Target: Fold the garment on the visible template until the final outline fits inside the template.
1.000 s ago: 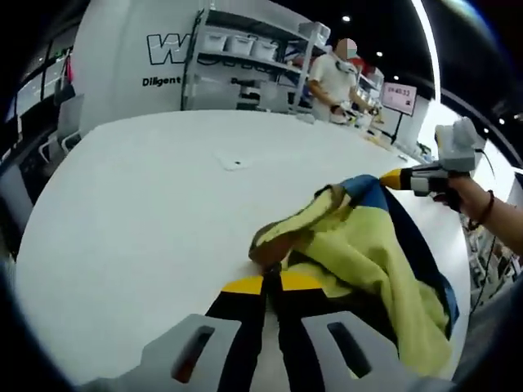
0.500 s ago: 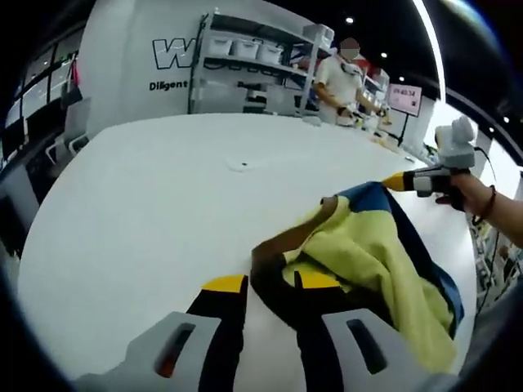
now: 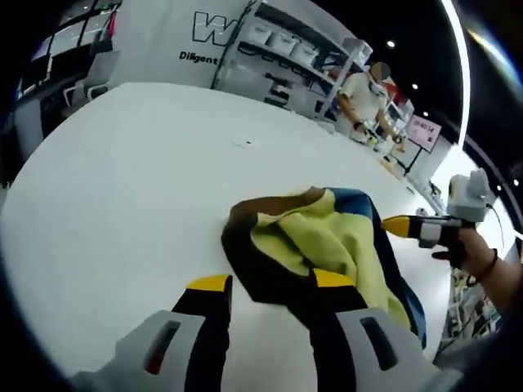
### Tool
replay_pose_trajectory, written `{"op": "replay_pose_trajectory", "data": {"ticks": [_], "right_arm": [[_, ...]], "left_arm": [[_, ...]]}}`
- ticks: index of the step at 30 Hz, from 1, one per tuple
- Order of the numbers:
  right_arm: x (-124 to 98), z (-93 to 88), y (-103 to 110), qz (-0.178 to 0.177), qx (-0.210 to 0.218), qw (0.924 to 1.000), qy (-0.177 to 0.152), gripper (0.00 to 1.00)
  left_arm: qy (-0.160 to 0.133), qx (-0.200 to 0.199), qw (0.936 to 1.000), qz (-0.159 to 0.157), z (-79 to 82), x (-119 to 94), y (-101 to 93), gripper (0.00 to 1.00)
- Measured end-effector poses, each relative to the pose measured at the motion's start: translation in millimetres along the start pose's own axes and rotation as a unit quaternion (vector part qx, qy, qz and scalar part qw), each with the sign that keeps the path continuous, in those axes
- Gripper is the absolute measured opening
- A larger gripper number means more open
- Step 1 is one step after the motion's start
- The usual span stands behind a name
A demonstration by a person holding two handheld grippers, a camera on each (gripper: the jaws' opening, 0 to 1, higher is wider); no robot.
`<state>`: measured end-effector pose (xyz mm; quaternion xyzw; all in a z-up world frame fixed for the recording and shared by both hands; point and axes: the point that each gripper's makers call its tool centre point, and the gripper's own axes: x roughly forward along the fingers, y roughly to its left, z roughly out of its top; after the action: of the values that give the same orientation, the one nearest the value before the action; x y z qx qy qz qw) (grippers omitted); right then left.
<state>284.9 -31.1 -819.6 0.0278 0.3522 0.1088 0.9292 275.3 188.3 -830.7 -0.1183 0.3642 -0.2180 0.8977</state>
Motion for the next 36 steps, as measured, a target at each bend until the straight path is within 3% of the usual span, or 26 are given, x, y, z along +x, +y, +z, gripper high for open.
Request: {"op": "replay_pose_trajectory", "data": {"ticks": [8, 11, 15, 17, 19, 24, 29, 36], "right_arm": [[7, -10.5, 0, -0.013, 0.01, 0.9998, 0.014, 0.17], [10, -12.8, -2, -0.023, 0.02, 0.9994, 0.019, 0.17], [12, -18.8, -2, -0.03, 0.007, 0.9993, 0.023, 0.02], [14, -23.2, -4, -0.031, -0.01, 0.999, 0.03, 0.0], [13, -23.2, -4, -0.031, -0.01, 0.999, 0.03, 0.0], [7, -18.4, -16, -0.038, -0.039, 0.9978, 0.036, 0.0], [3, -8.6, -45, -0.056, -0.058, 0.9962, 0.033, 0.0], [-7, 5.7, -85, -0.09, -0.07, 0.9932, 0.026, 0.0]], "left_arm": [[0.019, -0.072, 0.9972, -0.002, -11.4, 7, -14.0, 0.31], [0.018, -0.124, 0.9922, -0.008, -12.5, 9, -20.2, 0.27], [0.027, -0.102, 0.9944, 0.002, -17.6, 15, -23.3, 0.15], [0.028, -0.099, 0.9946, 0.01, -18.3, 18, -22.5, 0.02], [0.041, -0.087, 0.9952, 0.02, -23.8, 19, -20.0, 0.01], [0.041, -0.058, 0.9974, 0.014, -20.6, 12, -19.4, 0.01], [0.05, -0.045, 0.9975, 0.019, -21.5, 7, -12.8, 0.01], [0.066, 0.01, 0.9976, 0.021, -16.3, 1, -4.4, 0.01]]}}
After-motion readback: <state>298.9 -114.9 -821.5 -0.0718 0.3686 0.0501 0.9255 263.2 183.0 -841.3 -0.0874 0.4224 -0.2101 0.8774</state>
